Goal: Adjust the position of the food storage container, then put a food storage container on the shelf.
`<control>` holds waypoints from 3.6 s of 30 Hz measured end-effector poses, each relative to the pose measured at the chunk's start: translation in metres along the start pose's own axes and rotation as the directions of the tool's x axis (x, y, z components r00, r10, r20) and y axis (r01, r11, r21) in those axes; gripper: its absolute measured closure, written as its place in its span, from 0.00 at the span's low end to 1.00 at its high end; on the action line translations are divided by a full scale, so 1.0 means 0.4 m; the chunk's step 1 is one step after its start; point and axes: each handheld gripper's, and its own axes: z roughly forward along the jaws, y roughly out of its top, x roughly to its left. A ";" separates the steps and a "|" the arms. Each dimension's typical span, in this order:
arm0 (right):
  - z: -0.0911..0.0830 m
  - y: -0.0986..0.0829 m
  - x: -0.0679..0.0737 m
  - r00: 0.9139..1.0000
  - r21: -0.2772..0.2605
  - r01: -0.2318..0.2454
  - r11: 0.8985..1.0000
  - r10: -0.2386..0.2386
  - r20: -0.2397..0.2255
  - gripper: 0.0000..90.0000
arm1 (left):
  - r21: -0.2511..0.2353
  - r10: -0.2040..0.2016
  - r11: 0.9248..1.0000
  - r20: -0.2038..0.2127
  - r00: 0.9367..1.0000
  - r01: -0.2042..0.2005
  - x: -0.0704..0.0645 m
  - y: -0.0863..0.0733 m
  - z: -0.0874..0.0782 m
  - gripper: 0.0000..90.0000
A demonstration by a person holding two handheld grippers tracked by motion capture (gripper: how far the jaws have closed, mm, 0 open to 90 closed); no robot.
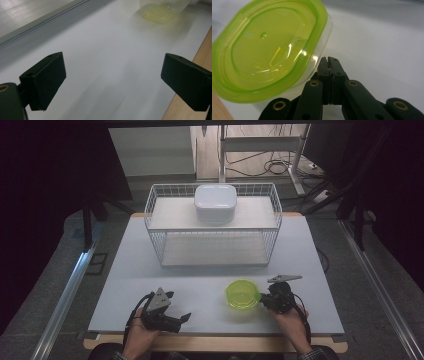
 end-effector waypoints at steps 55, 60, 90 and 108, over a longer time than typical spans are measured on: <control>0.084 0.074 0.098 0.990 0.011 0.131 0.991 -0.130 -0.058 0.81 | 0.017 -0.011 1.000 0.016 1.000 0.010 0.002 0.000 -0.001 0.07; 0.057 0.073 0.095 0.981 -0.004 0.192 0.981 -0.192 -0.002 0.65 | 0.030 -0.003 1.000 0.007 1.000 0.002 0.005 0.000 -0.005 0.07; 0.028 0.052 0.045 0.973 -0.103 0.226 0.969 -0.229 -0.018 0.03 | 0.046 0.021 0.999 -0.032 0.999 -0.019 0.010 -0.007 -0.006 0.05; 0.013 0.105 0.070 0.986 -0.079 0.148 0.986 -0.154 -0.070 0.08 | 0.045 0.028 0.999 -0.043 0.999 -0.026 0.008 -0.005 -0.003 0.05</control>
